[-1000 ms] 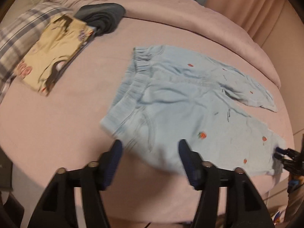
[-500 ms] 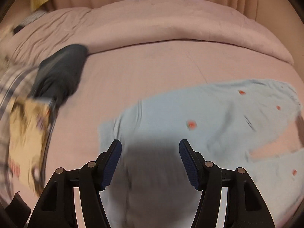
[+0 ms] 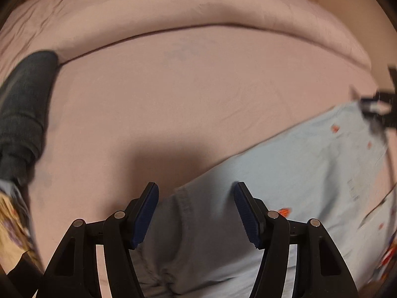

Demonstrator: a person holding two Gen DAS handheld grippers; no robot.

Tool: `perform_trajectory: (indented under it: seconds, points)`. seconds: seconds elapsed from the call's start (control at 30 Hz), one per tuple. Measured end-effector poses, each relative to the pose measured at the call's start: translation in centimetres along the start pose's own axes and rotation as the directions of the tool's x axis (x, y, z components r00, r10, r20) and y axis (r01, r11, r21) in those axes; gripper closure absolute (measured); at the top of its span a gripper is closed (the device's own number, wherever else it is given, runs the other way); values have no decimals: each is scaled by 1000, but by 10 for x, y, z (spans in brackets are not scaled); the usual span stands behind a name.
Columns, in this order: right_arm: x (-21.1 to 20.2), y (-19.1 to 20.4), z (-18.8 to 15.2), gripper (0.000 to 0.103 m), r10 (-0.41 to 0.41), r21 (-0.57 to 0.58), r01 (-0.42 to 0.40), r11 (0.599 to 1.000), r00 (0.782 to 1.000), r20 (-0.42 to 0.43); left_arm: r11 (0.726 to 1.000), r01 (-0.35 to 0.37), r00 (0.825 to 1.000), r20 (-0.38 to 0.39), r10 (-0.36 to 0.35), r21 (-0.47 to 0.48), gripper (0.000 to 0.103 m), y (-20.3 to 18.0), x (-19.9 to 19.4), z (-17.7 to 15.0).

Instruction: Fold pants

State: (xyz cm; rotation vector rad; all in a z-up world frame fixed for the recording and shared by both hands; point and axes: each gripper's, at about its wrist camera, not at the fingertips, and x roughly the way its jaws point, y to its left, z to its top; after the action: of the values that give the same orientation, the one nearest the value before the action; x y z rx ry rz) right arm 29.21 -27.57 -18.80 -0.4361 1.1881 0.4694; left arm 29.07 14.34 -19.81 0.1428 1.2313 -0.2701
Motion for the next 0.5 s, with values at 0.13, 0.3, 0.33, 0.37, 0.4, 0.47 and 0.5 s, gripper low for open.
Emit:
perform_trajectory:
  seconds: [0.13,0.3,0.33,0.37,0.4,0.47,0.5]
  points:
    - [14,-3,9,49,13,-9,-13,1000,999,-38,999,25,998,-58,-23,33,40,8,9,-7]
    - [21,-1,17,74,5,-34,-8,999,996,-94,996,25,998,-58,-20,87,61,5,5,-16]
    - [21,0,18,83,-12,-45,7,999,995,-98,994,17,999,-50,-12,107,73,2,2,-19]
    - [20,6,18,93,-45,-72,38,997,994,-100,991,-16,999,-38,21,131,79,0,-1,-23]
    - [22,11,21,96,-69,-98,59,993,992,-103,990,-34,999,-35,39,140,83,-1,-3,-27]
    - [22,21,17,100,-111,-142,95,985,987,-113,986,-52,998,-36,58,158,94,-3,-7,-37]
    - [23,28,15,101,-133,-167,113,980,984,-116,984,-57,997,-36,64,169,95,-4,-9,-41]
